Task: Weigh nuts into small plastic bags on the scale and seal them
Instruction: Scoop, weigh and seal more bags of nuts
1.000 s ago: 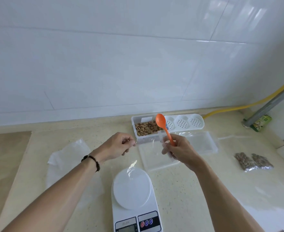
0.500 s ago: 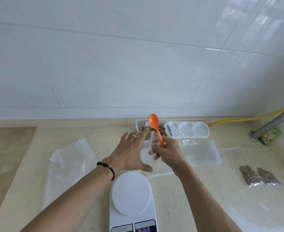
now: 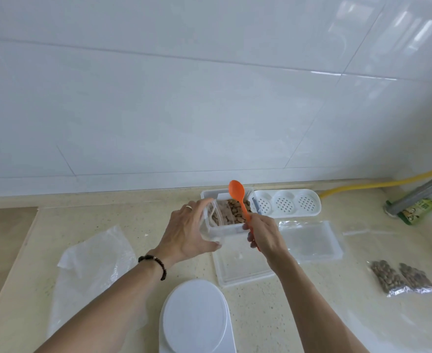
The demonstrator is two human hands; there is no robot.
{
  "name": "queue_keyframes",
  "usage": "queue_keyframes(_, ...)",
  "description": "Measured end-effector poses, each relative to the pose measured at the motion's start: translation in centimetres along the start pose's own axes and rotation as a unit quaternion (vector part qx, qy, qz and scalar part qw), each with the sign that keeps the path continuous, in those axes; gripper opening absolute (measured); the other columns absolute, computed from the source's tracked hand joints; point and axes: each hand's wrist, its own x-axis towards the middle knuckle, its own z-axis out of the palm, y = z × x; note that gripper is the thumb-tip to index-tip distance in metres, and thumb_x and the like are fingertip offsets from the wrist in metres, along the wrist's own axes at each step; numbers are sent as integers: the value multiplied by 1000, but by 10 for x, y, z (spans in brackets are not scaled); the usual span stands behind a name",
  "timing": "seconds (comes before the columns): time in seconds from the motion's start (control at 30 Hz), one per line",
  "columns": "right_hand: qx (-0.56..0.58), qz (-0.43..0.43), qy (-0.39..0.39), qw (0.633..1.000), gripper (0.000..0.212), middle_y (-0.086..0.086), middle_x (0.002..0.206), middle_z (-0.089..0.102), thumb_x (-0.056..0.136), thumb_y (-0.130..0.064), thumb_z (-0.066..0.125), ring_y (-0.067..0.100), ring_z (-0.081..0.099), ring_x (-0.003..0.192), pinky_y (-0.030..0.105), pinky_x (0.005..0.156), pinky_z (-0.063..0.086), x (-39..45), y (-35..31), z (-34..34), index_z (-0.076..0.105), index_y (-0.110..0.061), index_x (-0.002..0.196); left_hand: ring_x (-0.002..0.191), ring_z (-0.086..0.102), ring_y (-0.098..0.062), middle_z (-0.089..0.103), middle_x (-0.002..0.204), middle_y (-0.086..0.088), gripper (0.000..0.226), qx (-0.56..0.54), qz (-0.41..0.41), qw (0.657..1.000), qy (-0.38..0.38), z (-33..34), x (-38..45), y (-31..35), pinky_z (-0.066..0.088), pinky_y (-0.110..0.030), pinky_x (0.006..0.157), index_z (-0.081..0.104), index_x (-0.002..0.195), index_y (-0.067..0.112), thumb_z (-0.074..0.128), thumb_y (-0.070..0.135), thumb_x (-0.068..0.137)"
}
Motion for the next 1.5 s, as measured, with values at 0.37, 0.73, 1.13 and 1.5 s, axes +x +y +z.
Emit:
queue_keyframes(0.37,-83,-74,210,971,22,-8,75,66,85,-8,67,6,60,68,19,66,48,50,8,-23,63,-14,106,102,51,-21,52,113,-1,100,43,-78,996,-2,17,30,-38,37,-35,87,31,137,30,68,69,54)
queue_keyframes(0.73,-107,-70,169,977,9,5,78,66,96,-10,55,20,64,61,33,53,52,67,32,1,57,-9,105,97,51,-21,46,103,2,102,85,-97,992,4,23,29,-41,39,-37,90,29,137,32,72,74,54)
queue_keyframes(1.13,217,114,237,940,10,13,87,70,97,-11,57,13,59,48,26,51,50,67,48,-11,56,-10,108,106,51,-25,52,113,-5,105,135,-106,985,1,18,49,-34,39,-39,93,32,139,29,74,73,54)
queue_keyframes(1.5,237,39,191,952,8,14,85,71,96,-11,59,8,55,43,25,48,48,58,14,-30,59,-11,104,111,47,-25,49,117,-5,103,179,-97,978,-55,9,71,-14,36,-40,93,30,139,27,74,68,55)
